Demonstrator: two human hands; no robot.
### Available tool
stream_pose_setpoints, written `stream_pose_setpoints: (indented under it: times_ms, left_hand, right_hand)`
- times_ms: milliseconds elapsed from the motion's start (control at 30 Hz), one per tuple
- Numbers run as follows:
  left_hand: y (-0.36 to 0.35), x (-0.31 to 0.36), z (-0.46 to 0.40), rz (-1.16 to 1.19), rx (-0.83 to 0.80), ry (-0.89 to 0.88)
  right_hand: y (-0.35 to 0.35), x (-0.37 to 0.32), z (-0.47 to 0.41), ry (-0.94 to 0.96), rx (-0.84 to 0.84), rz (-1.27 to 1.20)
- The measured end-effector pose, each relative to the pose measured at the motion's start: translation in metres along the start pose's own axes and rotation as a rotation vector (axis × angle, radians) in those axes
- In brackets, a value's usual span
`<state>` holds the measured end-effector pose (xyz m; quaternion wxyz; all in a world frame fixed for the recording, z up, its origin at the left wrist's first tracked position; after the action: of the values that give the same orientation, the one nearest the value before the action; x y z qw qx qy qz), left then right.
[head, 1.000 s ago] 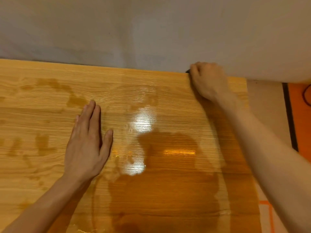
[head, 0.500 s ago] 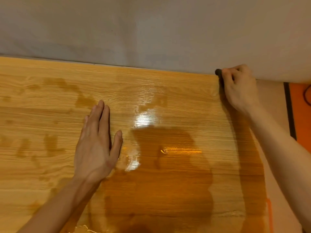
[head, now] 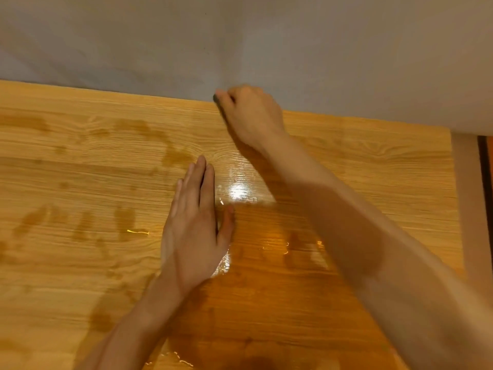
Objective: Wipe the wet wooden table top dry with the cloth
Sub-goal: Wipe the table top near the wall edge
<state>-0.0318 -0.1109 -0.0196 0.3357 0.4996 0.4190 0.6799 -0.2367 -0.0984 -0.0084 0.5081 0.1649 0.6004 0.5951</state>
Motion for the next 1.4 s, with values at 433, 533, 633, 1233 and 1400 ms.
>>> stream_pose_setpoints:
  times_ms: [433,533,633,1233,1400]
  left_hand:
    - [0.018,-0.026,0.020,0.252,0.019,-0.063]
    - [0.025,-0.055,0.035,0.213,0.004,0.012]
    - [0.027,-0.067,0.041,0.113,0.028,0.041]
    - [0.028,-0.065,0.043,0.092,0.067,0.044]
    - [0.027,-0.065,0.047,0.102,0.079,0.046]
  right_hand:
    - [0.051,0.108,0.043,-0.327,0.066,-0.018]
    - [0.010,0.013,0.014,-0.142,0.075,0.027]
    - [-0.019,-0.055,-0.004,-0.015,0.072,0.083]
    - [-0.036,-0.030,0.089,0.057,-0.006,0.169]
    - [-0.019,-0.012,0.051,-0.046,0.014,-0.021]
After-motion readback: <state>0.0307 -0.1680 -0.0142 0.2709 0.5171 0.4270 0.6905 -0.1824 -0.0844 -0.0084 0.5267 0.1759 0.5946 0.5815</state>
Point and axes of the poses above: each hand's wrist, its own z-axis away from the middle knuckle, its own y-axis out of the back of the hand, x = y × z, the point moved 10 cm from there along -z, towards the middle knuckle, and after that the axes turned 10 degrees about -x, right-handed, at the moved point
